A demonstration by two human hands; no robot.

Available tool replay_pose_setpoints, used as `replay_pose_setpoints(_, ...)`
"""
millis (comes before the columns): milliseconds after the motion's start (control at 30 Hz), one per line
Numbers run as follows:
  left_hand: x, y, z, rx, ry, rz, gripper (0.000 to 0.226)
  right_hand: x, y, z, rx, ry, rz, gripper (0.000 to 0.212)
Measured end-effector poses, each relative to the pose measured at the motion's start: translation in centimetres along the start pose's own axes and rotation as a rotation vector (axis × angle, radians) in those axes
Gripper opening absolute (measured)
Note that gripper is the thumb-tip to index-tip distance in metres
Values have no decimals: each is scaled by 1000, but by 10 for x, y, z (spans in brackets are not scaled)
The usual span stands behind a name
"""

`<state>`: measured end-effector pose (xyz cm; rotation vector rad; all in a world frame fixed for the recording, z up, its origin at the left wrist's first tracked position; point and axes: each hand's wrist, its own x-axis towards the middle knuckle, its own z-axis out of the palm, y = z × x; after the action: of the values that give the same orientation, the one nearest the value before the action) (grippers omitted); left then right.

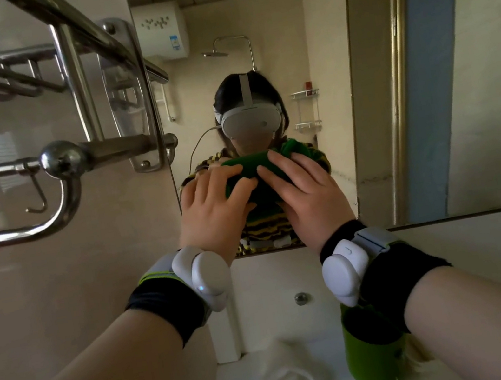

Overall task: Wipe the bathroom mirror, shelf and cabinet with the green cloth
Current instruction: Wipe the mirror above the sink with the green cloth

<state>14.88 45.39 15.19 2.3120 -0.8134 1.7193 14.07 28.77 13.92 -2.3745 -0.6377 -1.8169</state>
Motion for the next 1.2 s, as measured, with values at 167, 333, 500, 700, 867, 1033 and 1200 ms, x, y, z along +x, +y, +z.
replay_pose_setpoints(167, -15, -8, -2, 25, -37, 13, 30, -9, -10, 10, -46, 13, -26, 60)
replay_pose_setpoints(333, -11, -17, -7, 51, -56, 74, 28, -8, -6, 13, -36, 6, -62, 57)
replay_pose_setpoints(500, -7, -33, -15, 80, -71, 43, 32, 12, -14, 16, -28, 1, -113, 50)
replay_pose_setpoints(700, -7, -44, -20, 84, -39, 1, 30, 22, -31, 23, 19, 6, -53, 47)
replay_pose_setpoints(867, -19, -37, -15, 59, -12, -78, 24, 18, -32, 27, 36, -20, -52, 47)
replay_pose_setpoints(1033, -44, -35, -11, 62, -59, -116, 27, 1, -38, 34, 46, -98, -105, 54)
replay_pose_setpoints(1200, -49, -30, -10, 66, -62, -156, 27, 1, -39, 30, 60, -138, -94, 52)
